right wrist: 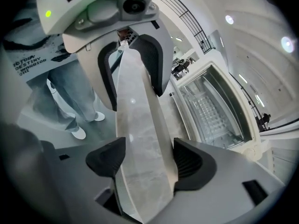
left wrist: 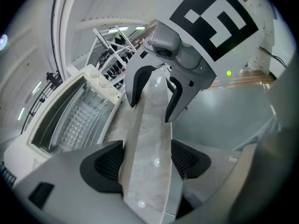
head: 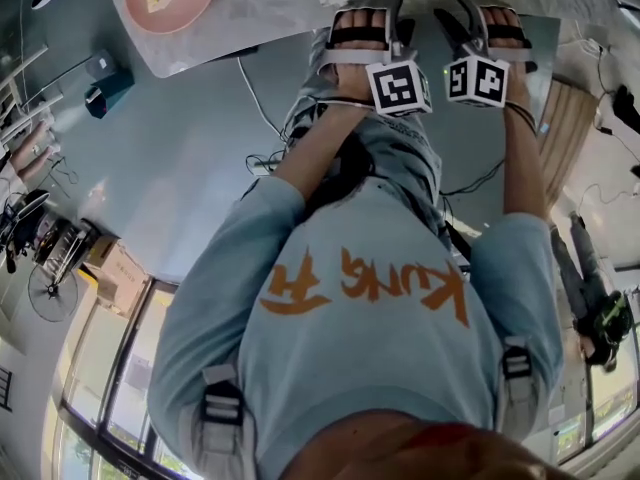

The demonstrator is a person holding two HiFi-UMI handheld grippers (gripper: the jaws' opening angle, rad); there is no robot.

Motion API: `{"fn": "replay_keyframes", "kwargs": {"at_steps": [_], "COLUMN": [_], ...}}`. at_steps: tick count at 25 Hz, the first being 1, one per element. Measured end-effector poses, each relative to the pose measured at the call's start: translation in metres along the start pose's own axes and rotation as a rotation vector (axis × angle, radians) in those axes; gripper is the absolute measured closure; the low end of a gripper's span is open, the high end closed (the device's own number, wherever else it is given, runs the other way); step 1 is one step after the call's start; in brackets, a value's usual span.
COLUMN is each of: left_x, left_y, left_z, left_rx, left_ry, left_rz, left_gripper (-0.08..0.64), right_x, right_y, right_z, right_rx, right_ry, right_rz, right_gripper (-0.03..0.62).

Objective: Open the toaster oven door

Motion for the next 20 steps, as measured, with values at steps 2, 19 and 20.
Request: {"fn": "replay_keyframes", "kwargs": {"at_steps": [2,19,20], "left_x": [0.003,0.038,0.039], "left_y": [0.005,0.04,0.041], "left_z": [0.002,0.031,0.032], "left_rx": [0.004,0.159,0.16], "left_ry": [-0.003,-0.092,-0.095], "left_rz": [0.004,-0.1,-0.106], "left_gripper": [0.243,0.198,0.198], "right_x": [0.0,0.028,0.029], "right_y": [-0.006,-0.049,-0.051], "right_z": [0.001,0.013,0.013], "right_rx": [-0.005,0.004,-0.002], "right_ry": [0.012,-0.003,-0.005], "right_rz": [-0.033,0.132,0.142], "right_gripper": [0.259,0.216,0.218]}}
Point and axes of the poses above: the fingertips, and each gripper's own axes: x forward along the fingers, y to its right, z out of its underside, the point moved 5 cm from there along -x, backward along the fingers, and after that the axes turned 6 degrees about z, right-handed, at the moved point
